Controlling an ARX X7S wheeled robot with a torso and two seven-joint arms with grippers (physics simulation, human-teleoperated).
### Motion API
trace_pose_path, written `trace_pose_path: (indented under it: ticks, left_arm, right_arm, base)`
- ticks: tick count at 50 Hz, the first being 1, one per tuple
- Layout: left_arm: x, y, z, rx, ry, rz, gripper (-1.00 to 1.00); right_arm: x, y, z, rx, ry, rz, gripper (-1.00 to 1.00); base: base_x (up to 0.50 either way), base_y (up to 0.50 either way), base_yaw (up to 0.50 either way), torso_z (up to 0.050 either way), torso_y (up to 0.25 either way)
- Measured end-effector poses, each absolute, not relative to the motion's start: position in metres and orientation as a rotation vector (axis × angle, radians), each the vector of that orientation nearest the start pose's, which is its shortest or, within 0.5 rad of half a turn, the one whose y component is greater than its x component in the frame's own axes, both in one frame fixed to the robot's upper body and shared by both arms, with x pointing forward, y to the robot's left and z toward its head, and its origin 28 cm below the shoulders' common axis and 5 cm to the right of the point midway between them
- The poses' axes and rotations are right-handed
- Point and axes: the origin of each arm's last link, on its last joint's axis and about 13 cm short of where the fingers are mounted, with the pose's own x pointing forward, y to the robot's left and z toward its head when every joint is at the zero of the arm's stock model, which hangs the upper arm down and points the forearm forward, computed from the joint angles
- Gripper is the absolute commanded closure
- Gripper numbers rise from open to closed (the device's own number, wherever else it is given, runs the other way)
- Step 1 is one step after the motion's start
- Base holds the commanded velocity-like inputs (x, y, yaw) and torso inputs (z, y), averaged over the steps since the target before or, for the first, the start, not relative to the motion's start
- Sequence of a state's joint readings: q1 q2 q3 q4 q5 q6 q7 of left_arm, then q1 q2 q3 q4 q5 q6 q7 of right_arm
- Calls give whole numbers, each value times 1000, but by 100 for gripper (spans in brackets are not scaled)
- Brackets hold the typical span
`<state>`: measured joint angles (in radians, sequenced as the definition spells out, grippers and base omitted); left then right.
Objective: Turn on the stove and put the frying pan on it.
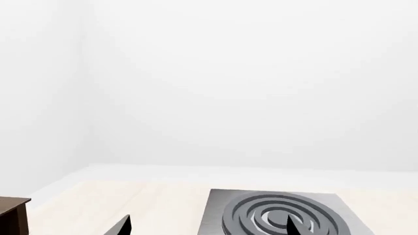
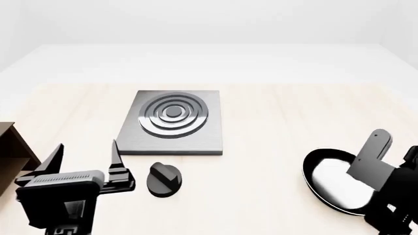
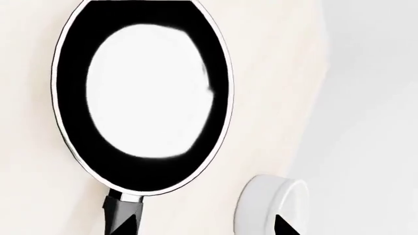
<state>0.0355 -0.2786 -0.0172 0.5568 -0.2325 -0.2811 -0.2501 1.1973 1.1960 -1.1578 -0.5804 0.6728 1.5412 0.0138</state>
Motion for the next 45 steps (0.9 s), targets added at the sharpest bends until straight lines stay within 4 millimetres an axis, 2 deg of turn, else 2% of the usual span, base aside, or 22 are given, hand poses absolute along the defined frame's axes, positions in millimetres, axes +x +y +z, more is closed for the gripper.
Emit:
trace_pose_path:
  ticks: [26, 45]
  left_arm:
    - [194, 249, 108, 32, -237, 144, -100]
    - [195, 249, 107, 38, -236, 148, -100]
  right_arm:
    - [185, -264, 192, -1051, 1089, 88, -100]
    - [178, -275, 167, -1032, 1136, 97, -100]
  base:
    - [0, 0, 0, 0, 0]
    - [0, 0, 0, 0, 0]
